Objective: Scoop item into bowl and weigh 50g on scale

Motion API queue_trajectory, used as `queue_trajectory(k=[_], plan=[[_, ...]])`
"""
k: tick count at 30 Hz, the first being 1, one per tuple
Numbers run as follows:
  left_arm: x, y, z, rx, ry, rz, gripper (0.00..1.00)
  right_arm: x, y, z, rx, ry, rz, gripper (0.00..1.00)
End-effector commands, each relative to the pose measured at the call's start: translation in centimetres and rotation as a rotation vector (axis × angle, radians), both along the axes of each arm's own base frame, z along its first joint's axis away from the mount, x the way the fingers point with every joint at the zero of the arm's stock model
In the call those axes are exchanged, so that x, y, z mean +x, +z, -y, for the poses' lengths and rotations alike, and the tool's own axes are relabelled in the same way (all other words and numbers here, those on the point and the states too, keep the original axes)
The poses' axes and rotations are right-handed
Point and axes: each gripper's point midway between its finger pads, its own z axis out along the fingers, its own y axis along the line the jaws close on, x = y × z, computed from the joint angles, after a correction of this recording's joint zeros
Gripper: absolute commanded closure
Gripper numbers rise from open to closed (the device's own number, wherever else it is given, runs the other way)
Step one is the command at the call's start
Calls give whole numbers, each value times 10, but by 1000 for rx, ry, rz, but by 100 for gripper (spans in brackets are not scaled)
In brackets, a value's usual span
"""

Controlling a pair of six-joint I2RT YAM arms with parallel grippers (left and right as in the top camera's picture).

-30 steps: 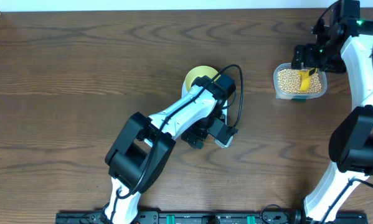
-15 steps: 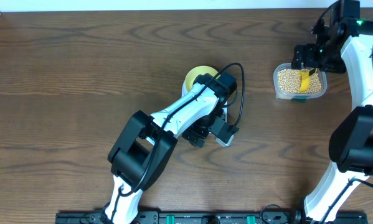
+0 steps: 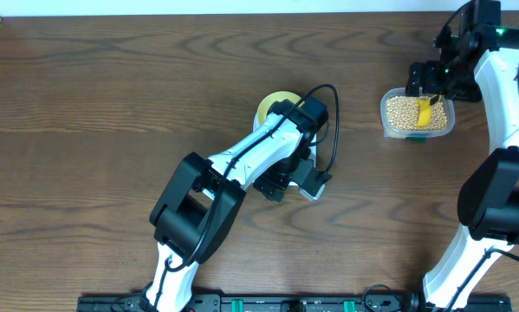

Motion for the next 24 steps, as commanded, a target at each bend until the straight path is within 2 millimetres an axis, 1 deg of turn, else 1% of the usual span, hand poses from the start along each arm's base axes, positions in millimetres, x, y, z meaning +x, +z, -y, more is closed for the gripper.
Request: queue_trajectory(k=[1, 5, 7, 10, 12, 14, 16, 19, 22, 24], plan=[[4, -19, -8, 36, 0, -20, 2, 4, 3, 0, 3, 4, 10, 1], [6, -18, -7, 28, 3, -11, 2, 4, 3, 0, 3, 4, 10, 1], [7, -14, -4, 8, 5, -4, 2, 4, 3, 0, 3, 4, 10, 1], [7, -2, 4, -46, 12, 0, 2, 4, 3, 0, 3, 4, 10, 1], [4, 10, 10, -100, 18, -6, 2, 4, 3, 0, 3, 4, 10, 1], [1, 22, 13, -132, 22, -9, 2, 4, 3, 0, 3, 4, 10, 1], [-1, 32, 10, -134, 28, -4, 2, 4, 3, 0, 3, 4, 10, 1], [-10, 46, -1, -119, 40, -25, 2, 4, 3, 0, 3, 4, 10, 1], [-25, 62, -13, -107, 71, -76, 2, 4, 3, 0, 3, 4, 10, 1], [-36, 73, -16, -123, 96, -115, 2, 4, 3, 0, 3, 4, 10, 1]])
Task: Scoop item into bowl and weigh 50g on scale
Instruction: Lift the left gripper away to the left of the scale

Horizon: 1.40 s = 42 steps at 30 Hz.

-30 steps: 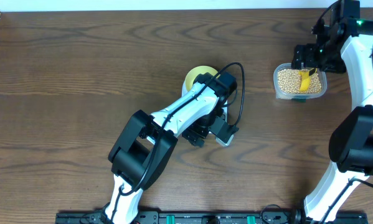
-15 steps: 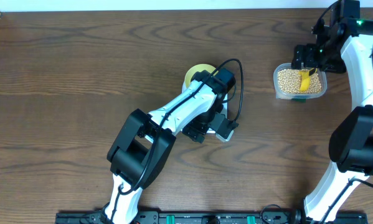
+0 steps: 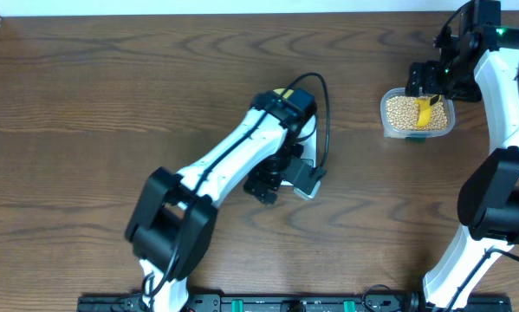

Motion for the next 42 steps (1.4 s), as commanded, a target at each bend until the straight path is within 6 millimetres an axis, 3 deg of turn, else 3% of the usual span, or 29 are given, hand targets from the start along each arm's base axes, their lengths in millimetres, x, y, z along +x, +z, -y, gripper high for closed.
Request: queue_trajectory(k=[1, 6, 15, 22, 33, 42], plan=[[-15, 22, 0, -67, 43, -56, 2, 4, 3, 0, 3, 3, 10, 1], [-15, 52, -5, -200, 132, -83, 2, 4, 3, 0, 3, 3, 10, 1], [38, 76, -56, -421, 450, -92, 2, 4, 3, 0, 3, 3, 10, 1], [76, 76, -116, -462, 639, -8, 2, 4, 3, 0, 3, 3, 10, 1], [151, 76, -203, -527, 795, 298, 2, 4, 3, 0, 3, 3, 10, 1], [165, 67, -242, -477, 901, 359, 2, 4, 3, 0, 3, 3, 10, 1]])
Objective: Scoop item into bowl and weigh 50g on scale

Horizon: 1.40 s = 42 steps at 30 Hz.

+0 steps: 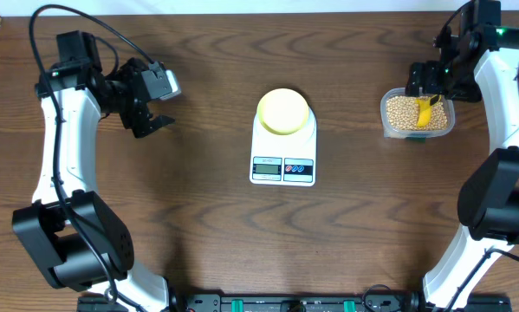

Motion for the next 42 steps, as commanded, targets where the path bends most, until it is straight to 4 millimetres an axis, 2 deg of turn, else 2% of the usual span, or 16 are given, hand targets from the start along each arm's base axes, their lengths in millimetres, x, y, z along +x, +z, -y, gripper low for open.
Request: queue_trajectory(k=[1, 6, 11, 15, 22, 25, 32, 35, 38, 42], plan=[[1, -18, -13, -7, 95, -68, 2, 4, 3, 0, 3, 4, 10, 1], [6, -37, -31, -12, 268, -157, 2, 4, 3, 0, 3, 4, 10, 1], [11, -48, -32, -95, 433, -241, 2, 4, 3, 0, 3, 4, 10, 1], [12, -48, -30, -176, 573, -310, 2, 4, 3, 0, 3, 4, 10, 1], [14, -28, 10, -486, 661, -459, 2, 4, 3, 0, 3, 4, 10, 1], [14, -24, 15, -564, 737, -527, 2, 4, 3, 0, 3, 4, 10, 1], [10, -26, 16, -713, 1077, -765, 2, 4, 3, 0, 3, 4, 10, 1], [1, -28, 26, -709, 1124, -842, 2, 4, 3, 0, 3, 4, 10, 1], [-7, -30, 51, -663, 1100, -893, 2, 4, 3, 0, 3, 4, 10, 1], [-19, -52, 81, -430, 1144, -847, 2, 4, 3, 0, 3, 4, 10, 1]])
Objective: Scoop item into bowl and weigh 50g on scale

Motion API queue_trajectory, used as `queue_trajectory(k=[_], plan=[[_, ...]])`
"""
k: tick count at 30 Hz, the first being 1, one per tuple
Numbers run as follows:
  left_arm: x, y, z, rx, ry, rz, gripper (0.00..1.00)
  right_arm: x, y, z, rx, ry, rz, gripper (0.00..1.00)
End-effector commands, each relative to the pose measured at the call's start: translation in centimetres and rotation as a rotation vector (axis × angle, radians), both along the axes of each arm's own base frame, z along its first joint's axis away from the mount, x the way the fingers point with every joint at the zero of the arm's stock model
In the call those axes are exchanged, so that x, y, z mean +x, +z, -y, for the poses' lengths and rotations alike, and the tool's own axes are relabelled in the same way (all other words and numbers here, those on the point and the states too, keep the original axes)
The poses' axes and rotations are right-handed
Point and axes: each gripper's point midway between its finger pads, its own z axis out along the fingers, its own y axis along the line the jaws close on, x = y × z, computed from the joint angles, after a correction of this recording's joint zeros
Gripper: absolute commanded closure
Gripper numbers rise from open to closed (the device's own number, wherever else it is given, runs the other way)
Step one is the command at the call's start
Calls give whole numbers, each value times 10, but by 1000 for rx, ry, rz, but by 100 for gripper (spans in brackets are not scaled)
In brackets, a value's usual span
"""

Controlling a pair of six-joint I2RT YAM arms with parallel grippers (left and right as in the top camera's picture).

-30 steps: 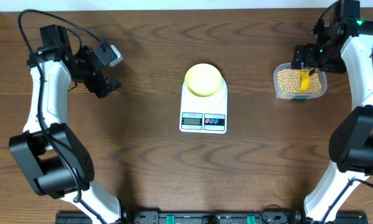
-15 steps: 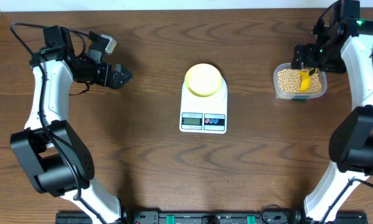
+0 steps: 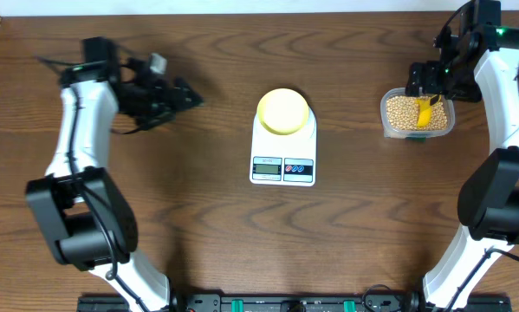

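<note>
A yellow bowl sits on the white scale at mid-table, and nothing shows inside it. To the right stands a clear tub of pale beans. My right gripper hangs over the tub, shut on a yellow scoop whose end dips into the beans. My left gripper is far left of the scale, pointing right toward it and holding nothing that I can see. Its jaws are too small and dark to read.
The scale's display and buttons face the front edge. Bare wooden table lies all around. The right arm's base stands at the right edge. A black rail runs along the front.
My left gripper has shifted a little to the right and up at the far left and now points toward the scale. The right gripper, scoop, bowl and scale have not moved.
My left arm first reached over the scale, covering its front and part of the bowl, and stayed there a moment later. It then stood withdrawn at the far left, leaving bowl and scale in full view. The right gripper held the scoop in the bean tub throughout.
</note>
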Motion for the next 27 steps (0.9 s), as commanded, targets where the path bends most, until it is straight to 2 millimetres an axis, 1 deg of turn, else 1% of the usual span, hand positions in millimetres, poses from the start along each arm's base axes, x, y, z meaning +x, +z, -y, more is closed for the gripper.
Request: queue_trajectory(k=[1, 4, 6, 11, 14, 16, 18, 23, 27], plan=[[-11, -23, 24, 188, -14, -83, 2, 4, 3, 0, 3, 3, 10, 1], [-20, -31, 56, 332, -88, -77, 2, 4, 3, 0, 3, 3, 10, 1], [-28, -34, 78, 397, -144, -59, 2, 4, 3, 0, 3, 3, 10, 1], [-48, -37, 125, 500, -265, -11, 2, 4, 3, 0, 3, 3, 10, 1], [-58, -38, 146, 532, -324, 20, 2, 4, 3, 0, 3, 3, 10, 1], [-63, -40, 156, 553, -362, 44, 2, 4, 3, 0, 3, 3, 10, 1], [-65, -41, 162, 587, -383, 72, 2, 4, 3, 0, 3, 3, 10, 1], [-65, -43, 168, 626, -411, 113, 2, 4, 3, 0, 3, 3, 10, 1], [-68, -45, 165, 635, -414, 99, 2, 4, 3, 0, 3, 3, 10, 1]])
